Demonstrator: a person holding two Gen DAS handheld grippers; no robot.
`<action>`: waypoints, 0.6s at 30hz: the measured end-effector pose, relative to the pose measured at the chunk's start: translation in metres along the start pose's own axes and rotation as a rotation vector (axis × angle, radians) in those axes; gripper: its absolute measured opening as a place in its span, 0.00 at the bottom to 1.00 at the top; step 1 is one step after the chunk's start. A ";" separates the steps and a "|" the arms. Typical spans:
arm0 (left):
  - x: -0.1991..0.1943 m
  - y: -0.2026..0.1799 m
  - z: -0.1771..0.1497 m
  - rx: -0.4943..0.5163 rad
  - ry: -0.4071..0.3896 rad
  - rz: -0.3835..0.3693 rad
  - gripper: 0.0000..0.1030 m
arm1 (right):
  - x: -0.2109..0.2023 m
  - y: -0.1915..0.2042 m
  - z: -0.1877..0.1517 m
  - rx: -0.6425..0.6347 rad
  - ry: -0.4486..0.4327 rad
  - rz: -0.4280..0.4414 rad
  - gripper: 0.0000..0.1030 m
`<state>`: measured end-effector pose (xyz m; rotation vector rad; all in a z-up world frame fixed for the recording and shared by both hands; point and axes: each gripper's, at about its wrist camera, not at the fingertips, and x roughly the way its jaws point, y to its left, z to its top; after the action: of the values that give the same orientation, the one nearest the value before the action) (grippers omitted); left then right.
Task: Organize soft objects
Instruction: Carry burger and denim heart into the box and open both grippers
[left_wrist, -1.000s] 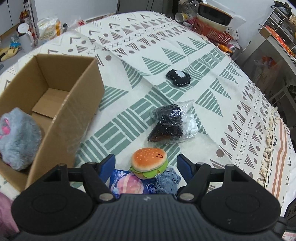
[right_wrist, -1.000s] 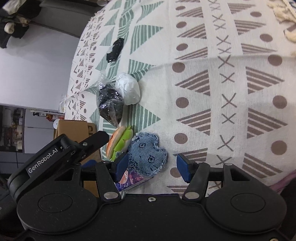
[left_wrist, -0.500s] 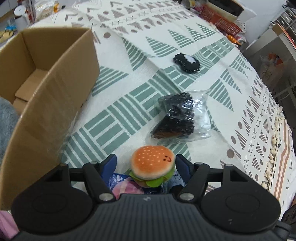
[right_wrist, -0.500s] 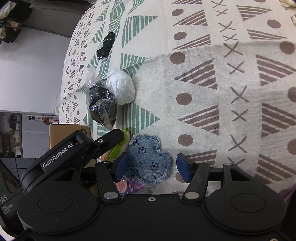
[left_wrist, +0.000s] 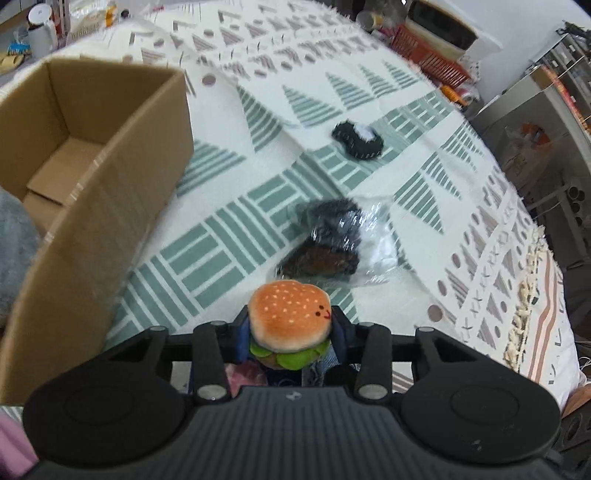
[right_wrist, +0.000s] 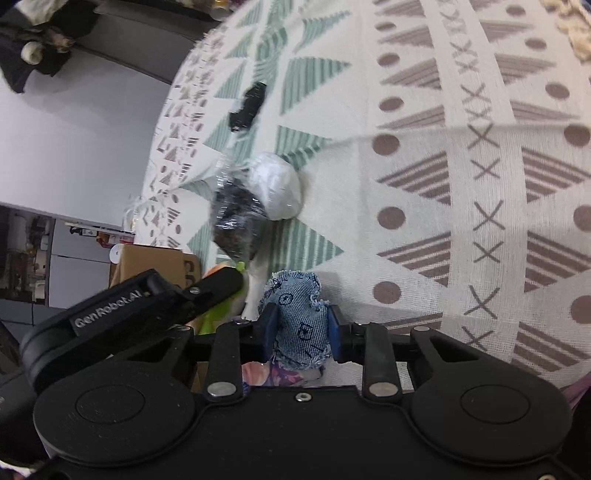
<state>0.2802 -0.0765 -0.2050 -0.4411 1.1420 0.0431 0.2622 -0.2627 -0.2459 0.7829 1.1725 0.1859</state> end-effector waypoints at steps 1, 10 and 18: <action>-0.005 0.000 0.001 0.003 -0.011 0.000 0.40 | -0.004 0.003 -0.001 -0.015 -0.010 0.012 0.27; -0.063 0.002 0.006 0.051 -0.117 -0.013 0.40 | -0.031 0.025 -0.008 -0.102 -0.076 0.077 0.27; -0.107 0.023 0.006 0.062 -0.186 0.002 0.40 | -0.049 0.055 -0.012 -0.194 -0.134 0.111 0.27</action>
<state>0.2340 -0.0335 -0.1152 -0.3728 0.9578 0.0490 0.2457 -0.2424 -0.1764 0.6788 0.9697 0.3295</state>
